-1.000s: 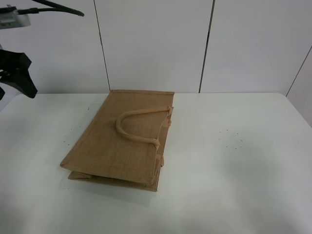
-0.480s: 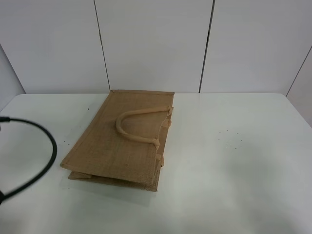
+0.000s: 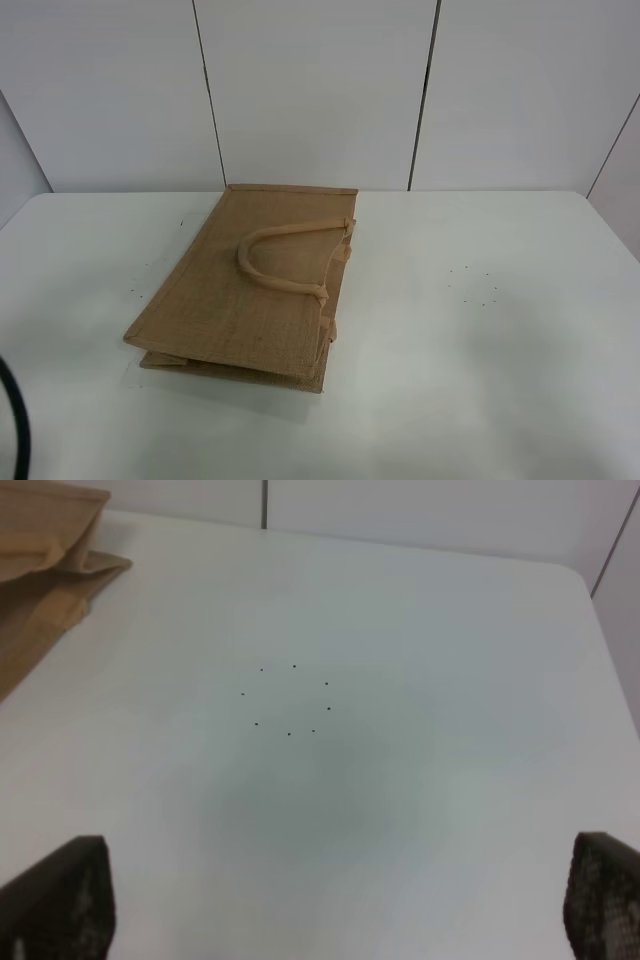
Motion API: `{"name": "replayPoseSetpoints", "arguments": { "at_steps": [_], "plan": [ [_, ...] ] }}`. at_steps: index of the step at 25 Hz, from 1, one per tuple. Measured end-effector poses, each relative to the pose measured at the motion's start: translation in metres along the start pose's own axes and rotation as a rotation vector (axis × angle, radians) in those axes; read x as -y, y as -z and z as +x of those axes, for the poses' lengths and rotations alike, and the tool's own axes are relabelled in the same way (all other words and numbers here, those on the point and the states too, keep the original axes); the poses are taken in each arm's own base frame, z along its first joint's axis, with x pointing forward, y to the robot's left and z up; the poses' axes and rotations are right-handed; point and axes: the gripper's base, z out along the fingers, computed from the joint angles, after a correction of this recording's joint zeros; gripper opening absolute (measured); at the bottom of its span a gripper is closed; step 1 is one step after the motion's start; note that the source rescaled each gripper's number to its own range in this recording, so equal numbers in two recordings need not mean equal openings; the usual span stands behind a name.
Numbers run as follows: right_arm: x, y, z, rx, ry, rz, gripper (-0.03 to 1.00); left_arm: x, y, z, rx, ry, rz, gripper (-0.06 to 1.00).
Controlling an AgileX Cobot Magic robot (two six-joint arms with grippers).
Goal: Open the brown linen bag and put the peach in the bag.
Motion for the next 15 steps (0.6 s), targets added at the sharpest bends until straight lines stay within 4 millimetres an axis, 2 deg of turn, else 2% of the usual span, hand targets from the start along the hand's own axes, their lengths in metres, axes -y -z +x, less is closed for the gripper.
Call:
{"name": "replayPoseSetpoints", "arguments": {
  "at_steps": [9,15],
  "plan": [
    [0.0,0.0,0.0,0.0,0.0,0.0,1.0,0.002,0.028,0.03,0.284,-0.019,0.0,0.88],
    [0.0,0.0,0.0,0.0,0.0,0.0,1.0,0.002,0.032,0.037,0.333,-0.019,0.001,0.88]
  ]
}}
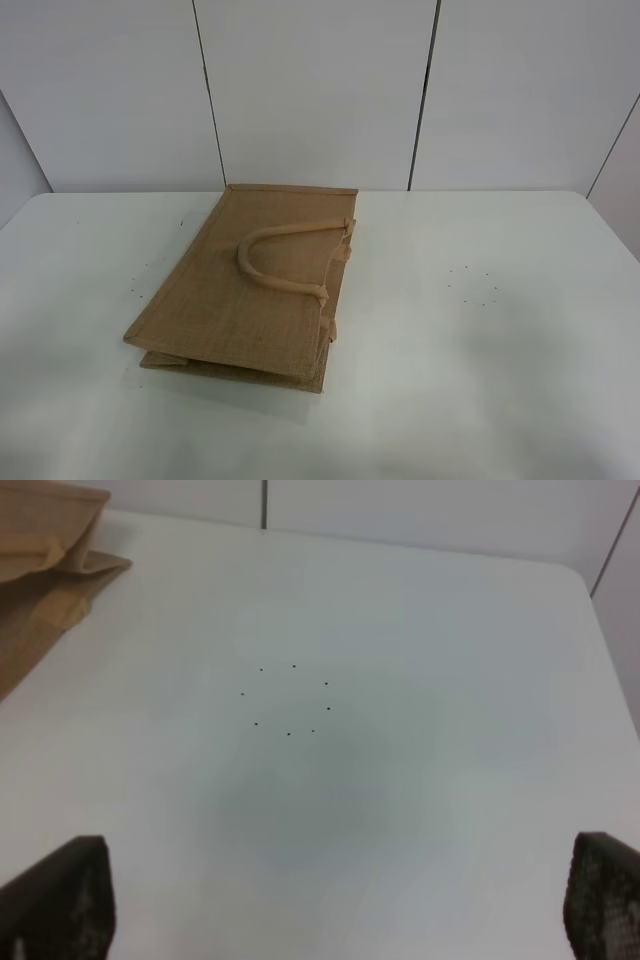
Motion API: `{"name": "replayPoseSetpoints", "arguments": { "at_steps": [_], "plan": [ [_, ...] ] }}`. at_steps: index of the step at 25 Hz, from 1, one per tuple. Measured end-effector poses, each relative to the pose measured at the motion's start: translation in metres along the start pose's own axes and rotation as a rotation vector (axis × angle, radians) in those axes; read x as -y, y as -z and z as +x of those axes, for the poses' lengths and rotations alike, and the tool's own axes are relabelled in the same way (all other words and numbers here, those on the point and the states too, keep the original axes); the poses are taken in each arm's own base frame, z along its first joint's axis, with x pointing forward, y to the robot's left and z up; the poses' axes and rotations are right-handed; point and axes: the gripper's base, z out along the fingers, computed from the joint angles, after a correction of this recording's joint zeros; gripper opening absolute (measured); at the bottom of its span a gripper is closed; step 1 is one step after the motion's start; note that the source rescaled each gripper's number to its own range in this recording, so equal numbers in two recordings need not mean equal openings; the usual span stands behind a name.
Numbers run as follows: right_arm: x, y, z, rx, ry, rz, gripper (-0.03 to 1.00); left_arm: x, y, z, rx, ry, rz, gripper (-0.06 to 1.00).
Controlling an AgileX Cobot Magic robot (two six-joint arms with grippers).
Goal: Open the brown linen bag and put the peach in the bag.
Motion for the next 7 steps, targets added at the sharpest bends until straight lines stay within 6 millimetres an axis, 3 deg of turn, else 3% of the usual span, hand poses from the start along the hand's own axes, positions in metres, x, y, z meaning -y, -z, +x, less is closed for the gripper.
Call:
{"name": "replayPoseSetpoints", "arguments": {
  "at_steps": [7],
  "plan": [
    [0.0,0.0,0.0,0.0,0.0,0.0,1.0,0.0,0.0,0.0,0.0,0.001,0.0,0.88]
  ]
}}
